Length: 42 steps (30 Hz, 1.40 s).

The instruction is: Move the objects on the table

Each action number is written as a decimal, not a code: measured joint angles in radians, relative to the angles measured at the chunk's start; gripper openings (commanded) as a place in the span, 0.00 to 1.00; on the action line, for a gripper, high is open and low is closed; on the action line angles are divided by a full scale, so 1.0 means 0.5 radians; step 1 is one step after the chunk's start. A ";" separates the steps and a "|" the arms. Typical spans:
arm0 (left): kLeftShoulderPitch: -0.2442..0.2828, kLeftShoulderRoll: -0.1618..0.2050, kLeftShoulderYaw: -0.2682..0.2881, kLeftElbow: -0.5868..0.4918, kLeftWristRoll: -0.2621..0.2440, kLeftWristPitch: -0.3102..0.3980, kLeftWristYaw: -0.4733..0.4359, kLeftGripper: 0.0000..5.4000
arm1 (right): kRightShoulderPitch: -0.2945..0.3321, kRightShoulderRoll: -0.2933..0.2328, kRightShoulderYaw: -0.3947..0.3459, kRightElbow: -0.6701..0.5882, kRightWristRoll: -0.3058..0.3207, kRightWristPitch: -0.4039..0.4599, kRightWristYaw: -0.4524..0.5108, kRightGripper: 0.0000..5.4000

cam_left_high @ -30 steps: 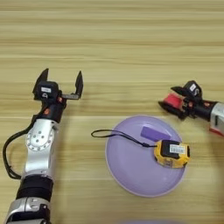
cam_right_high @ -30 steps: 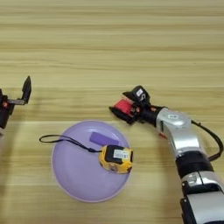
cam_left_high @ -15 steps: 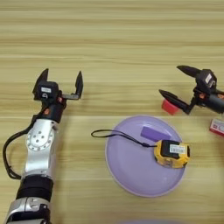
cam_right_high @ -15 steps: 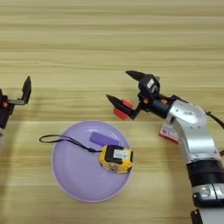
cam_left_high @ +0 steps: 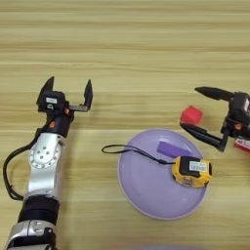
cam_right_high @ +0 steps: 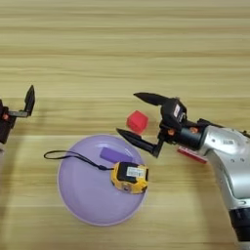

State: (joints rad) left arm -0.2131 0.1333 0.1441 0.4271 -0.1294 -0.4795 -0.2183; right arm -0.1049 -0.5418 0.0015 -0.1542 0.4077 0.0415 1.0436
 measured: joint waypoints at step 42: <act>-0.003 0.007 0.012 0.031 0.000 0.000 -0.006 1.00 | 0.329 -0.226 0.297 -0.010 -0.275 -0.031 0.216 0.76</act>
State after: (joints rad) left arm -0.2145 0.1368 0.1499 0.4428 -0.1296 -0.4797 -0.2212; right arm 0.0594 -0.6547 0.1500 -0.1591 0.2701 0.0260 1.1518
